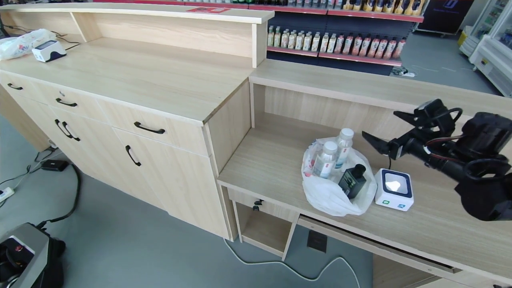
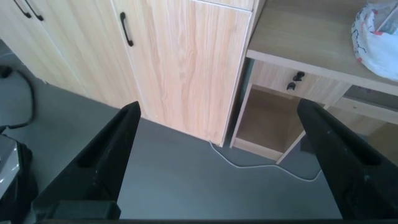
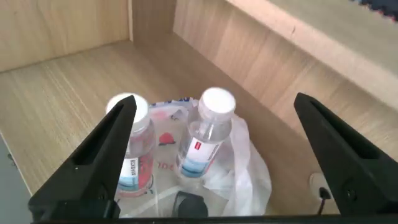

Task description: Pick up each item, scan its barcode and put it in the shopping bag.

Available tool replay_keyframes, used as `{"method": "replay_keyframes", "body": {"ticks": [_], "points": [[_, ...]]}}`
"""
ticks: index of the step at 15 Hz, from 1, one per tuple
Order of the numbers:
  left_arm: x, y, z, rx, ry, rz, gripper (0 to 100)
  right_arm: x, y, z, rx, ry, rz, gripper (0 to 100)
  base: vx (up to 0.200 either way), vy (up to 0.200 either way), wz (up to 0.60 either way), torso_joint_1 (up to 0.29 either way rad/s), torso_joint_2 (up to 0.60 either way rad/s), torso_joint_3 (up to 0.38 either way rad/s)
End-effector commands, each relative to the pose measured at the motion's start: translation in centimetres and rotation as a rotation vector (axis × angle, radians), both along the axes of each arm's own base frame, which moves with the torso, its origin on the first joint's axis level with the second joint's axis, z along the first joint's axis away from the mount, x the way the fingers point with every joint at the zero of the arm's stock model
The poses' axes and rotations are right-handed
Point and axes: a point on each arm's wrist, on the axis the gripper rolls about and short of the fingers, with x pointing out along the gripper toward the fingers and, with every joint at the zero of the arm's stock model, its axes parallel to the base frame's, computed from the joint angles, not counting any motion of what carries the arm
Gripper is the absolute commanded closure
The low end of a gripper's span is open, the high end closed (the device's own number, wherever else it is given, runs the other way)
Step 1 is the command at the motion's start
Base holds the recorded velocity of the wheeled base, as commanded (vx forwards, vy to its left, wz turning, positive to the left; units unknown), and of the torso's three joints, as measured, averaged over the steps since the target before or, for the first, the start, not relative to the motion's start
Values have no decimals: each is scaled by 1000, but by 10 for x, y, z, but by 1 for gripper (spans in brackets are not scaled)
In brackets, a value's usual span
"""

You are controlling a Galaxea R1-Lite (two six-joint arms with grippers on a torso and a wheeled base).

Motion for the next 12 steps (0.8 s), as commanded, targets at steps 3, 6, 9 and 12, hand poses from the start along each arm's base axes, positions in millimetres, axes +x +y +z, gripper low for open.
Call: {"method": "replay_keyframes", "body": {"ticks": [3, 6, 9, 12], "points": [[0, 0, 0, 0, -1, 0, 0, -76, -8, 105, -24, -157, -121, 0, 0, 0, -600, 4, 6, 1], [0, 0, 0, 0, -2, 0, 0, -98, -9, 111, 43, -54, -309, 0, 0, 0, -600, -1, 4, 2], [0, 0, 0, 0, -1, -2, 0, -147, -12, 67, 150, 137, -546, 0, 0, 0, -600, 2, 2, 5], [0, 0, 0, 0, -1, 0, 0, -187, -11, 19, 246, 262, -630, 0, 0, 0, -600, 2, 2, 2]]}}
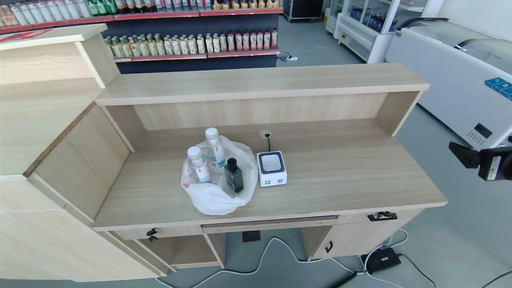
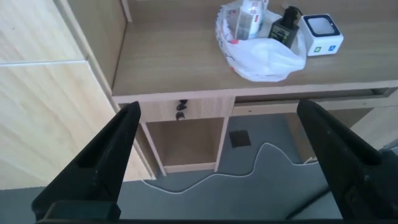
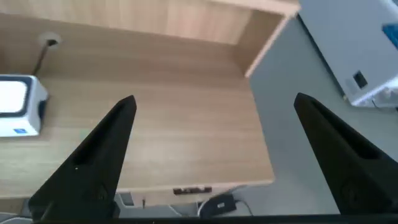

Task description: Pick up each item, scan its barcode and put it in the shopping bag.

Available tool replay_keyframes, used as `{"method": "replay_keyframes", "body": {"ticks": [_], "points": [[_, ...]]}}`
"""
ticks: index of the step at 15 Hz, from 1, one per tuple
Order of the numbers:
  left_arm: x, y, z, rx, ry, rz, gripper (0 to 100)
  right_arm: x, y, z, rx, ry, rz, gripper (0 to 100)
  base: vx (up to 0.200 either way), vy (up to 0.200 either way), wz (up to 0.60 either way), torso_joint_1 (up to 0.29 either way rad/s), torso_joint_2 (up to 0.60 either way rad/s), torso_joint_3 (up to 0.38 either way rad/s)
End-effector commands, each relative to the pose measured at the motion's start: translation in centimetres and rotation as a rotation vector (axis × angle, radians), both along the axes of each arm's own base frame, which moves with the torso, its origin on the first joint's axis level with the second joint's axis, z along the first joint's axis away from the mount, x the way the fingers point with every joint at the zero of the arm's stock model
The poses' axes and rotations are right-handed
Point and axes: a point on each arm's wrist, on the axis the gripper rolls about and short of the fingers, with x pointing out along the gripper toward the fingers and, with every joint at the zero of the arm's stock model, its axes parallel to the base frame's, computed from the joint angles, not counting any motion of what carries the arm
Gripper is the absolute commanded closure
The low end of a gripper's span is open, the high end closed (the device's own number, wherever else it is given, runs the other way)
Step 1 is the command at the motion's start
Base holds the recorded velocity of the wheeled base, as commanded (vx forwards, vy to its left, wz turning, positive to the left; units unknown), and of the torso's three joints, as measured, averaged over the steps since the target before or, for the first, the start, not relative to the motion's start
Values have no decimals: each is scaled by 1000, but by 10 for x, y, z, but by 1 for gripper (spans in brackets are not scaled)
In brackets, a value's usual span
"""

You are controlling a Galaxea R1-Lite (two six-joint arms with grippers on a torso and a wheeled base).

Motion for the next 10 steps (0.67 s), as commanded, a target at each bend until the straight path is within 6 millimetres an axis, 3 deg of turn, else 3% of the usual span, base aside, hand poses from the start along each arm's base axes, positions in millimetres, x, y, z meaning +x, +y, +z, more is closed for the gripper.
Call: {"method": "replay_keyframes", "body": {"ticks": [1, 2, 3, 4, 7, 8, 10], "points": [[0, 0, 0, 0, 0, 0, 0, -56, 4, -43, 66, 60, -31, 0, 0, 0, 0, 0, 0, 0], [0, 0, 0, 0, 0, -2, 0, -66, 5, -53, 71, 65, -29, 0, 0, 0, 0, 0, 0, 0], [0, 0, 0, 0, 0, 0, 0, -91, 7, -81, 94, 79, -20, 0, 0, 0, 0, 0, 0, 0], [0, 0, 0, 0, 0, -2, 0, -102, 9, -88, 108, 63, -8, 0, 0, 0, 0, 0, 0, 0], [0, 0, 0, 0, 0, -2, 0, -163, 15, -109, 180, 79, 65, 0, 0, 0, 0, 0, 0, 0], [0, 0, 0, 0, 0, 0, 0, -191, 15, -132, 143, 106, 21, 0, 0, 0, 0, 0, 0, 0], [0, 0, 0, 0, 0, 0, 0, -203, 17, -132, 148, -39, -8, 0, 0, 0, 0, 0, 0, 0]]}}
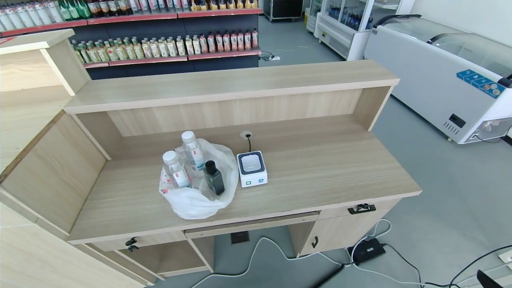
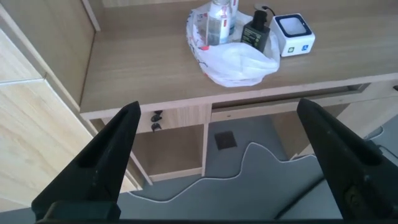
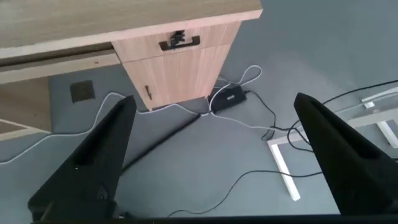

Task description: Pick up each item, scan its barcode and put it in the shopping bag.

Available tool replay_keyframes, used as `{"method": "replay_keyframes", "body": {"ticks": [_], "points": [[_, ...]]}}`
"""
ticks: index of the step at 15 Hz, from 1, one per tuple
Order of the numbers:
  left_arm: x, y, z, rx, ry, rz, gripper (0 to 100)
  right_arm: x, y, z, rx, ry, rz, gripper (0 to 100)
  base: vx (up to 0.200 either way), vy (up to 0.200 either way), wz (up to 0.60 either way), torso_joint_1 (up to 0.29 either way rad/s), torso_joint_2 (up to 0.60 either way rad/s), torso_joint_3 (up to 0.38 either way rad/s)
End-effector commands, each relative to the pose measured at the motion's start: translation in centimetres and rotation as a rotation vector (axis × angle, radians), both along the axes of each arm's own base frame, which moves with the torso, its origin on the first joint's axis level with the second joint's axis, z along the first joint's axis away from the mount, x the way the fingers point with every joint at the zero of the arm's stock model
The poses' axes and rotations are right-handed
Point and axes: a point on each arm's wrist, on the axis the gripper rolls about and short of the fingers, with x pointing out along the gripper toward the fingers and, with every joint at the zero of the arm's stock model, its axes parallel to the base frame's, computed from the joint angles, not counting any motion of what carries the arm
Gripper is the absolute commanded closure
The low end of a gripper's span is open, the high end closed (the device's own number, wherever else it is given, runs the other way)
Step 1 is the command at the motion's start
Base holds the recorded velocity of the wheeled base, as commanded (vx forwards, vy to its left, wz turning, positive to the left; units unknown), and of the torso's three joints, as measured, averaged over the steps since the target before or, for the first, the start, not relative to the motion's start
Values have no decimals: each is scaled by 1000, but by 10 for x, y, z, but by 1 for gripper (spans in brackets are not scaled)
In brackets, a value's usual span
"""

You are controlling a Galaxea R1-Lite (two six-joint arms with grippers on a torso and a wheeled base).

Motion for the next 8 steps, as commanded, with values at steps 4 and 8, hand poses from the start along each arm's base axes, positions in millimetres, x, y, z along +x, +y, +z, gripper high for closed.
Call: {"method": "replay_keyframes", "body": {"ticks": [4, 8], "points": [[0, 0, 0, 0, -1, 1, 0, -49, 4, -21, 53, -242, -37, 0, 0, 0, 0, 0, 0, 0], [0, 0, 0, 0, -1, 1, 0, -49, 4, -21, 54, -241, -34, 0, 0, 0, 0, 0, 0, 0]]}}
